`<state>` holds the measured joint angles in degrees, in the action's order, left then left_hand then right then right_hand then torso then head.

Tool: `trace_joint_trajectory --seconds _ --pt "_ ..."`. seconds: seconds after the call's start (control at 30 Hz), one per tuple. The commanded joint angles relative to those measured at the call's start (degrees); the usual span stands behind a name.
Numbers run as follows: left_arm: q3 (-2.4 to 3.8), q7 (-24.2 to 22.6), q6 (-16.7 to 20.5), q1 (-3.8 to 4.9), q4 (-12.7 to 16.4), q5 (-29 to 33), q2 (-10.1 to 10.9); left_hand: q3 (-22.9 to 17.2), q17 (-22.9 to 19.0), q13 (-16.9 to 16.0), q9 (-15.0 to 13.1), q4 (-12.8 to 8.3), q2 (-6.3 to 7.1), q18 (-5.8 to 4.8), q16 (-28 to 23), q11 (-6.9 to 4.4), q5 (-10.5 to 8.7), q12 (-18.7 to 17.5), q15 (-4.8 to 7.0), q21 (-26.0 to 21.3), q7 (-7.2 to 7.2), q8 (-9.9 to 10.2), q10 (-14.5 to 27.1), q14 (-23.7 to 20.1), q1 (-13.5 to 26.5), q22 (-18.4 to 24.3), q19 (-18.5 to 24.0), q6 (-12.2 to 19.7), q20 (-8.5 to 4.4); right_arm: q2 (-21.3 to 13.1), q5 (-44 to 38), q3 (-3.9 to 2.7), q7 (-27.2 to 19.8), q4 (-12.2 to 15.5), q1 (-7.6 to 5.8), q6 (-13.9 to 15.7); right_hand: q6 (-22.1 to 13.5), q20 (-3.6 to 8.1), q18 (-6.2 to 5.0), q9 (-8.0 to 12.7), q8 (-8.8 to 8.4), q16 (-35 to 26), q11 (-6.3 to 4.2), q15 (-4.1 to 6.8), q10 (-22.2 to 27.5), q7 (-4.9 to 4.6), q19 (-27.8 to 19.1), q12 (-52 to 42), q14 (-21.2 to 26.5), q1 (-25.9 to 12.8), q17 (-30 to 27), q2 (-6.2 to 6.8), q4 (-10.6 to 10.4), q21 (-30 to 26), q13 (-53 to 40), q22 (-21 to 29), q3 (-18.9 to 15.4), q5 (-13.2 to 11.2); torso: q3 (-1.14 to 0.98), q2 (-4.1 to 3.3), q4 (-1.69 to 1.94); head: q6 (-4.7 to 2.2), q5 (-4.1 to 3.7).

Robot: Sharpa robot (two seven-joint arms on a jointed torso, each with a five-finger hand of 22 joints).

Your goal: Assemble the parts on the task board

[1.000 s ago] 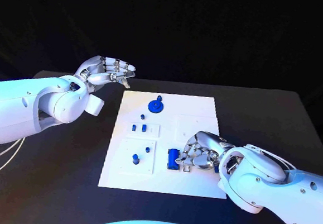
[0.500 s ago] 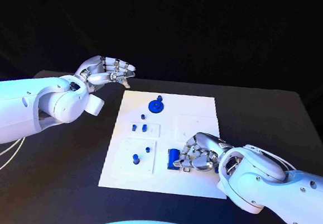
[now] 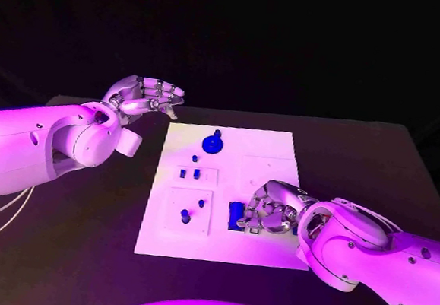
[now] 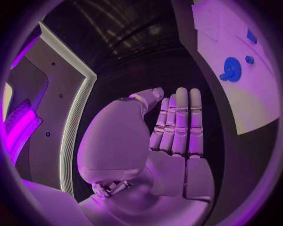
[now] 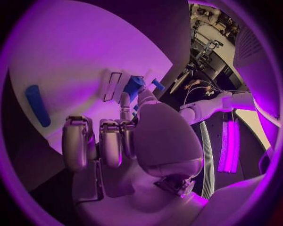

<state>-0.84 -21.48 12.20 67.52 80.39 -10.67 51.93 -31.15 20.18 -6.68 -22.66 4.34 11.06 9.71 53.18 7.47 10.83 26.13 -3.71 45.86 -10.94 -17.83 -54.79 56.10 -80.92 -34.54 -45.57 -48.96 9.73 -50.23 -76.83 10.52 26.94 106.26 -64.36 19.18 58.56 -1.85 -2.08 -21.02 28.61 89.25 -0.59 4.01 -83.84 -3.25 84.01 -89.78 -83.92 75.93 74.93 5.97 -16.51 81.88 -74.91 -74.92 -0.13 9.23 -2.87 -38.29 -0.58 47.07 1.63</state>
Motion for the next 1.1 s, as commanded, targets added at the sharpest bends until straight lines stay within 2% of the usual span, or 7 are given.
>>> trace_joint_trajectory --seconds 0.03,0.33,0.53,0.77,0.83,0.93,1.1 --pt "0.03 -0.33 -0.48 0.02 0.06 0.36 -0.05 0.07 0.11 0.1 -0.01 0.08 -0.14 0.65 -0.34 0.08 0.02 -0.4 -0.09 -0.36 -0.21 0.27 -0.4 -0.2 -0.3 0.02 0.4 -0.37 0.12 0.11 -1.38 0.03 -0.6 -0.08 0.21 -1.52 0.38 0.13 0.64 0.06 -0.24 -0.1 -0.22 0.38 -6.16 -0.04 4.41 -0.22 -5.63 0.41 13.02 0.26 -0.05 -0.09 -15.09 -13.17 0.3 -0.13 0.04 -0.02 -0.05 0.05 0.07" --pt "0.03 -0.31 -0.49 0.02 0.09 0.36 0.0 0.07 0.11 0.1 -0.01 0.08 -0.14 0.65 -0.34 0.08 0.02 -0.4 -0.09 -0.36 -0.21 0.27 -0.4 -0.2 -0.3 0.02 0.4 -0.37 0.12 0.42 -2.05 0.03 0.05 -0.38 0.48 -1.65 0.45 0.14 0.65 0.08 -0.21 -0.1 -0.23 0.4 -6.16 -0.03 4.41 -0.22 -5.63 0.58 13.04 0.36 -0.1 -0.08 -15.09 -13.18 0.48 -0.12 0.04 -0.02 0.0 0.11 0.14" --pt "0.03 -0.29 -0.49 0.02 0.1 0.36 0.03 0.07 0.11 0.1 -0.01 0.08 -0.14 0.65 -0.34 0.08 0.02 -0.4 -0.09 -0.36 -0.21 0.27 -0.4 -0.2 -0.3 0.02 0.4 -0.37 0.12 0.69 -2.84 0.03 0.8 -0.65 0.61 -0.42 0.53 0.16 0.66 0.13 -0.19 -0.13 -0.27 0.43 -6.16 0.02 4.42 -0.22 -5.62 0.89 12.96 -0.04 -0.15 -0.02 -15.09 -13.19 1.03 -0.09 0.03 -0.02 0.02 0.1 0.18" --pt "0.03 -0.28 -0.49 0.02 0.11 0.36 0.11 0.07 0.11 0.1 -0.01 0.08 -0.14 0.65 -0.34 0.08 0.02 -0.4 -0.09 -0.36 -0.21 0.27 -0.4 -0.2 -0.3 0.02 0.4 -0.37 0.12 -0.28 -1.45 0.01 -1.53 0.09 0.64 3.45 0.51 0.17 0.61 0.24 -0.24 -0.16 -0.22 0.42 -6.16 -0.08 4.38 -0.22 -5.6 0.24 12.91 -0.21 -0.3 -0.27 -15.09 -13.13 1.21 -0.21 0.03 -0.01 -0.04 -0.04 0.18" --pt "0.03 -0.28 -0.52 0.02 0.13 0.36 0.14 0.07 0.11 0.1 -0.01 0.08 -0.14 0.65 -0.34 0.08 0.02 -0.4 -0.09 -0.36 -0.21 0.27 -0.4 -0.2 -0.3 0.02 0.4 -0.37 0.12 -1.13 -0.47 -0.04 -2.83 0.7 0.54 4.85 -1.12 -0.03 0.58 0.77 -1.3 -0.2 0.33 0.03 -6.16 -0.8 4.32 -0.22 -5.58 -1.13 12.81 0.61 -0.27 -0.54 -15.09 -13.07 1.05 -0.19 0.04 0.0 -0.07 -0.09 0.14" --pt "0.03 -0.31 -0.57 0.02 0.14 0.36 0.21 0.07 0.11 0.1 -0.01 0.08 -0.14 0.65 -0.34 0.08 0.02 -0.4 -0.09 -0.36 -0.21 0.27 -0.4 -0.2 -0.3 0.02 0.4 -0.37 0.12 -3.57 1.19 -0.21 -4.96 2.04 -0.29 6.86 -1.7 -0.2 0.56 0.95 -1.74 -0.3 0.63 -0.22 -6.16 -1.13 4.29 -0.22 -5.53 -1.59 12.58 0.98 -0.29 -0.7 -15.09 -13.03 1.08 -0.18 0.06 0.05 -0.13 -0.28 -0.17" --pt "0.03 -0.44 -0.62 0.02 0.27 0.36 0.35 0.1 0.13 0.12 -0.01 0.1 -0.16 0.65 -0.35 0.09 0.01 -0.43 -0.11 -0.37 -0.22 0.3 -0.41 -0.22 -0.29 0.01 0.42 -0.39 0.13 -7.46 1.76 -0.31 -5.95 2.34 -2.09 7.45 -2.76 -0.52 0.56 1.21 -2.66 -0.3 1.07 -0.6 -6.16 -1.63 4.28 -0.22 -5.54 -1.48 12.61 1.66 -0.21 -0.73 -15.09 -13.03 1.4 -0.12 0.17 0.1 -0.28 -0.66 -0.68"
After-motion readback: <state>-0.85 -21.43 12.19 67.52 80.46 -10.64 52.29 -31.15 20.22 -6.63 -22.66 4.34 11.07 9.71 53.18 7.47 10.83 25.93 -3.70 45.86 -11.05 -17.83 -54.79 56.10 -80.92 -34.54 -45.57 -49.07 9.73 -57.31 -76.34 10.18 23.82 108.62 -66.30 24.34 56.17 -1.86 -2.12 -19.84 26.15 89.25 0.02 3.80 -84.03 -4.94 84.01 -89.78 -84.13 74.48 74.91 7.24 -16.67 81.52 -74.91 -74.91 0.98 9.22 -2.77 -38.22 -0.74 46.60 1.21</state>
